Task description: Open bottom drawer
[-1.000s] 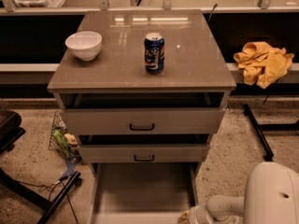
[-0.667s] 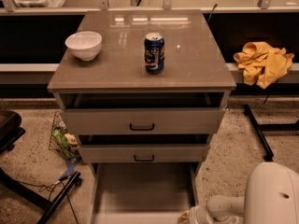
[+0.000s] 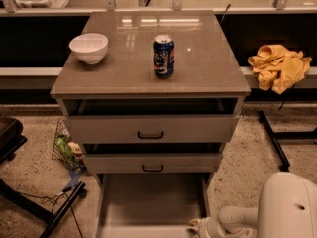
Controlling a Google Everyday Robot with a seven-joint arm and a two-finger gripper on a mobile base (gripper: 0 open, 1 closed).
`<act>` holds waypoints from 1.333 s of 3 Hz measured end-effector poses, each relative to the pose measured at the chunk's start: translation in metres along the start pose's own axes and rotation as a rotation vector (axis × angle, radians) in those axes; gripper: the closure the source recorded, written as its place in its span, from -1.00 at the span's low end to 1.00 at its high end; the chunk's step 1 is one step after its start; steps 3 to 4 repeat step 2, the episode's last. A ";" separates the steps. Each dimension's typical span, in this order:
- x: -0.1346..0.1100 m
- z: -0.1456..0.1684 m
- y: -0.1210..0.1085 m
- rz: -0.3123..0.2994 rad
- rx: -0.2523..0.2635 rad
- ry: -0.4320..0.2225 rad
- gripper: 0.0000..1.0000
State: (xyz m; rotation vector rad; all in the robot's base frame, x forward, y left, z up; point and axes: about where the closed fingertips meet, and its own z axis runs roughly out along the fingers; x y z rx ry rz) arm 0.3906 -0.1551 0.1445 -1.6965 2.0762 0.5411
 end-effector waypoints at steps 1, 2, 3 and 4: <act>-0.001 0.001 0.001 0.000 -0.003 -0.001 -1.00; -0.001 0.001 0.002 0.000 -0.003 -0.001 -1.00; -0.001 0.001 0.002 0.000 -0.003 -0.001 -1.00; -0.001 0.001 0.002 0.000 -0.003 -0.001 -1.00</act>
Offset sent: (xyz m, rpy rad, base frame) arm -0.0011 0.0013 -0.0007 0.0016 0.0020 0.0012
